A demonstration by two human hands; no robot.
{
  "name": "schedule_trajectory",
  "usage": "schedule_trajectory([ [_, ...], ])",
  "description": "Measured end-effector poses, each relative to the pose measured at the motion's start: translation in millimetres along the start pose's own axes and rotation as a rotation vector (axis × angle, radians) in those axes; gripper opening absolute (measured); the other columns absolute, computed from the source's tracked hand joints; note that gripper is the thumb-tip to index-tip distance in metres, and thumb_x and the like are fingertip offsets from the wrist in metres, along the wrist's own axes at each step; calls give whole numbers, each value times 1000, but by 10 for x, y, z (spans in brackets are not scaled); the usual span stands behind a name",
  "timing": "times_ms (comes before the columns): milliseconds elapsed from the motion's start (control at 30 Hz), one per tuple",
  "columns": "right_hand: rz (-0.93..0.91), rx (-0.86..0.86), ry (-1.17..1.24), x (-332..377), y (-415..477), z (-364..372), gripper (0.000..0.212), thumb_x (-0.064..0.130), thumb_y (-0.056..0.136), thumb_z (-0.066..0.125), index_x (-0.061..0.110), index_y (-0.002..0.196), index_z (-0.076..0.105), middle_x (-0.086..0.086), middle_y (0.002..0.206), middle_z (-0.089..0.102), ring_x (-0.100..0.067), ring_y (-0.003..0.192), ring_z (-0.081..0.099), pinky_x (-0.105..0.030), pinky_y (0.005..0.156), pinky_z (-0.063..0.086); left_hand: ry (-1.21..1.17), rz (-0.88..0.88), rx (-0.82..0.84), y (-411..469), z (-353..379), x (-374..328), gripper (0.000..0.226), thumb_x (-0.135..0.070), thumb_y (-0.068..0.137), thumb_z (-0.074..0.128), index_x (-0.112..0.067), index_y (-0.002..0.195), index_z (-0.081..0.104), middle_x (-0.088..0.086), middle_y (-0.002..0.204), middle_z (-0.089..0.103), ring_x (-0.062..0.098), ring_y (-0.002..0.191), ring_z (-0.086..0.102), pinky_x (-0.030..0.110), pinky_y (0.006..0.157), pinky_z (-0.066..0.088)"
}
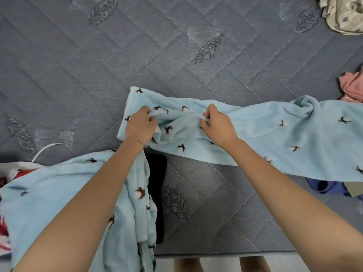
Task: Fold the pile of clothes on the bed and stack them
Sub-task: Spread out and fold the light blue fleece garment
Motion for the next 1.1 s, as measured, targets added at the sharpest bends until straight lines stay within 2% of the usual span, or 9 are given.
schedule_trajectory([
  [100,12,45,-6,15,18,26,16,13,92,56,11,98,41,-6,79,55,-30,73,54,-34,65,31,-218,29,6,59,-110,83,6,-11,97,48,-11,93,52,-1,74,48,8,61,41,13,54,34],
  [200,-16,64,-58,60,29,70,30,21,92,61,11,119,54,-7,93,64,-29,92,58,-37,81,37,-426,-70,27,131,-183,161,13,-17,97,55,-7,89,58,0,69,50,11,59,44,24,57,38],
  [267,-56,32,-70,87,60,87,26,29,92,63,12,111,63,-7,98,67,-28,96,59,-38,85,41,-526,-157,62,211,-215,252,18,-22,96,59,-8,85,61,4,76,55,16,71,50,28,66,41],
  [333,-33,-46,37,103,84,54,25,36,93,63,11,93,63,-3,84,64,-23,81,57,-35,72,41,-590,-249,101,278,-231,363,22,-24,97,58,-13,79,60,7,77,56,20,79,51,30,68,42],
  [433,56,-124,159,103,121,13,28,42,95,59,15,89,56,3,72,56,-18,69,52,-32,61,36,-409,-253,49,364,-209,551,19,-25,98,54,-10,91,64,8,87,60,22,87,53,29,69,42],
  [567,54,-134,124,112,186,92,30,42,96,58,12,92,59,2,82,60,-16,75,52,-33,65,39,-235,-92,76,376,-80,603,36,-39,96,54,-10,116,62,8,117,61,24,108,56,38,92,45],
  [800,107,-234,262,150,147,88,35,38,98,56,30,68,41,7,58,45,-10,55,41,-36,59,38,54,283,135,141,226,252,66,-75,70,55,-27,115,58,-5,124,56,20,122,45,42,110,29],
  [1000,71,-212,273,188,179,67,40,40,96,58,28,64,37,1,57,48,-24,60,52,-42,62,46,433,218,201,-8,602,90,87,-76,72,61,-13,128,39,5,137,43,27,139,28,58,117,5],
  [1100,27,-222,285,191,166,55,43,38,96,59,31,62,34,5,56,43,-21,61,47,-41,63,43,443,193,143,35,667,37,61,-58,87,57,-14,127,45,5,137,45,27,139,28,59,117,2],
])
Point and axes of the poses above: each hand's wrist, its own y-axis towards the middle knuckle, its own z-axis out of the palm, x = y × z, the point moved 3 cm from there along y, towards the middle knuckle
